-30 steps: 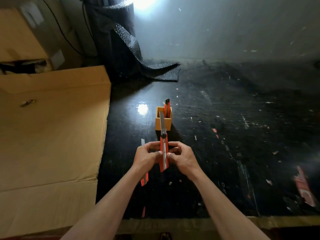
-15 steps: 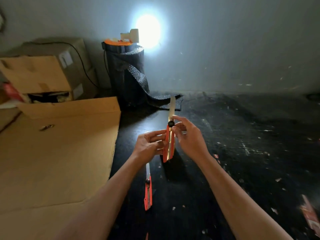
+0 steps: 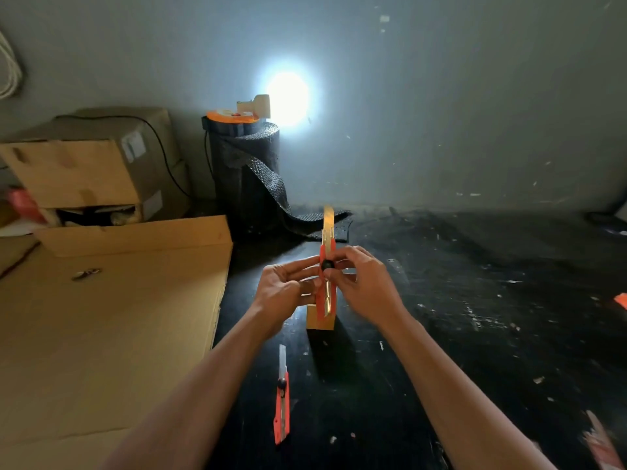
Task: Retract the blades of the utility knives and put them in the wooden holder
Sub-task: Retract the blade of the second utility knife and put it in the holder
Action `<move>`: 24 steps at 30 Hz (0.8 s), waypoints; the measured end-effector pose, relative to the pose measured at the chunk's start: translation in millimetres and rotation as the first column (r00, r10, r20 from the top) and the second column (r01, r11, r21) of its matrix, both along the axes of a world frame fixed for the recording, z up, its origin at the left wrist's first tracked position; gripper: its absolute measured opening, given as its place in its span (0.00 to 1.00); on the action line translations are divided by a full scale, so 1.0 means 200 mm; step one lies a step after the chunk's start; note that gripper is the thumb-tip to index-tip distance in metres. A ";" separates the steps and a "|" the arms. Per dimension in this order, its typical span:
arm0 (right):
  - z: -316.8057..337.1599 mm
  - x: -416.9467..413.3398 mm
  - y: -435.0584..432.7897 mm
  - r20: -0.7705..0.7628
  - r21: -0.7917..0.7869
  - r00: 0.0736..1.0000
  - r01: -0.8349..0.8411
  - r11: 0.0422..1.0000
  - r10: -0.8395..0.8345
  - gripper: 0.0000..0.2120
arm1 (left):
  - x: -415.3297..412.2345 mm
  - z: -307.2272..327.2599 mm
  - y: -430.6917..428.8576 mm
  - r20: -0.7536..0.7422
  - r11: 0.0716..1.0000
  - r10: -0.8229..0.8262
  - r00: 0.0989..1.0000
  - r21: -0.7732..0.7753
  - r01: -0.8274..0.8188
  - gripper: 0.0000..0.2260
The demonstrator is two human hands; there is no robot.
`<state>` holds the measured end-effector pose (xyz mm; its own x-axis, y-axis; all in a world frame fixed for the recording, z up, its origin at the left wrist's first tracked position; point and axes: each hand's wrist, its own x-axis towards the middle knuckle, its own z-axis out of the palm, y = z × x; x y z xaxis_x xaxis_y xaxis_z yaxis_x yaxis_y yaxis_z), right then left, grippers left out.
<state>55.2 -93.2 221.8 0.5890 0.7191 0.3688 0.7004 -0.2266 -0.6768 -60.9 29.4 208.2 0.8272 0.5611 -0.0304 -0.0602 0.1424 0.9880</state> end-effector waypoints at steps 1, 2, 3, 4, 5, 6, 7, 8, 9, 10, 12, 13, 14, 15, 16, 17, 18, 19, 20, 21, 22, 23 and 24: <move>0.00 0.00 -0.01 -0.016 0.005 1.000 0.006 1.000 -0.006 0.13 | 0.00 0.01 0.00 0.002 1.000 -0.006 1.000 -0.003 0.006 0.21; -0.01 -0.01 -0.01 -0.031 0.009 0.999 0.010 1.000 -0.010 0.12 | 0.00 0.02 0.00 0.000 1.000 -0.011 1.000 -0.007 0.011 0.20; -0.02 -0.01 -0.02 -0.047 0.012 0.999 0.011 1.000 -0.010 0.12 | 0.00 0.03 0.00 -0.001 1.000 -0.015 1.000 -0.014 0.015 0.20; -0.03 -0.02 -0.03 -0.064 0.013 0.998 0.010 1.000 -0.009 0.12 | 0.00 0.03 0.00 -0.002 1.000 -0.019 1.000 -0.024 0.018 0.21; -0.04 -0.03 -0.04 -0.078 0.013 0.997 0.011 1.000 -0.009 0.12 | 0.01 0.03 0.00 -0.003 0.999 -0.020 1.000 -0.036 0.019 0.20; -0.06 -0.04 -0.05 -0.093 0.015 0.996 0.012 1.000 -0.011 0.12 | 0.01 0.03 0.00 -0.005 0.999 -0.021 1.000 -0.046 0.020 0.20; -0.07 -0.04 -0.06 -0.111 0.021 0.994 0.013 1.000 -0.011 0.11 | 0.01 0.03 0.00 -0.011 0.998 -0.017 1.000 -0.058 0.017 0.20; -0.08 -0.05 -0.07 -0.130 0.027 0.991 0.014 1.000 -0.011 0.11 | 0.01 0.03 -0.01 -0.020 0.998 -0.014 1.000 -0.068 0.013 0.20; -0.09 -0.05 -0.08 -0.149 0.033 0.989 0.016 0.999 -0.010 0.11 | 0.01 0.03 -0.01 -0.029 0.997 -0.013 1.000 -0.075 0.011 0.20; -0.09 -0.06 -0.09 -0.166 0.037 0.986 0.017 0.999 -0.011 0.12 | 0.01 0.02 -0.01 -0.038 0.997 -0.015 0.999 -0.077 0.012 0.19; -0.10 -0.06 -0.10 -0.189 0.038 0.982 0.014 0.999 -0.006 0.13 | 0.01 0.02 -0.01 -0.055 0.996 -0.023 0.998 -0.084 0.018 0.19; -0.10 -0.06 -0.11 -0.194 0.036 0.981 0.009 0.999 -0.002 0.13 | 0.01 0.02 -0.02 -0.061 0.996 -0.024 0.998 -0.090 0.018 0.19; -0.09 -0.06 -0.11 -0.194 0.032 0.981 0.005 0.999 0.001 0.12 | 0.01 0.01 -0.02 -0.062 0.996 -0.024 0.998 -0.092 0.018 0.19; -0.09 -0.06 -0.12 -0.191 0.031 0.982 0.003 1.000 0.003 0.12 | 0.01 0.01 -0.02 -0.061 0.996 -0.022 0.998 -0.088 0.016 0.18; -0.09 -0.05 -0.12 -0.189 0.031 0.982 0.002 1.000 0.004 0.11 | 0.01 0.02 -0.02 -0.056 0.997 -0.021 0.998 -0.078 0.016 0.17; -0.08 -0.05 -0.12 -0.191 0.032 0.981 -0.002 0.999 0.008 0.10 | 0.01 0.03 -0.02 -0.050 0.998 -0.019 0.999 -0.066 0.016 0.15; -0.08 -0.05 -0.12 -0.198 0.028 0.980 -0.006 1.000 0.011 0.10 | 0.02 0.03 -0.02 -0.042 0.999 -0.015 0.999 -0.050 0.012 0.13; -0.08 -0.05 -0.12 -0.202 0.020 0.979 -0.012 1.000 0.015 0.10 | 0.02 0.04 -0.02 -0.035 0.999 -0.006 0.999 -0.032 0.005 0.13; -0.07 -0.05 -0.12 -0.201 0.011 0.980 -0.014 1.000 0.016 0.11 | 0.02 0.04 -0.02 -0.031 1.000 0.007 0.999 -0.011 -0.007 0.12; -0.07 -0.05 -0.12 -0.200 0.004 0.980 -0.016 1.000 0.016 0.11 | 0.02 0.05 -0.02 -0.031 1.000 0.020 0.999 0.008 -0.020 0.12; -0.07 -0.06 -0.12 -0.203 0.002 0.979 -0.019 1.000 0.019 0.11 | 0.02 0.05 -0.02 -0.030 0.999 0.033 0.999 0.024 -0.032 0.12; -0.07 -0.06 -0.13 -0.209 0.003 0.977 -0.028 1.000 0.028 0.11 | 0.03 0.05 -0.02 -0.029 0.998 0.044 0.999 0.038 -0.043 0.12; -0.07 -0.07 -0.13 -0.217 0.001 0.976 -0.036 0.999 0.036 0.10 | 0.03 0.06 -0.03 -0.029 0.997 0.054 0.998 0.051 -0.052 0.12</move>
<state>41.5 -119.6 207.3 0.6284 0.7422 0.2330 0.5450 -0.2062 -0.8127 -55.7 24.3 219.3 0.7954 0.6055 -0.0263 -0.0358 0.0902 0.9953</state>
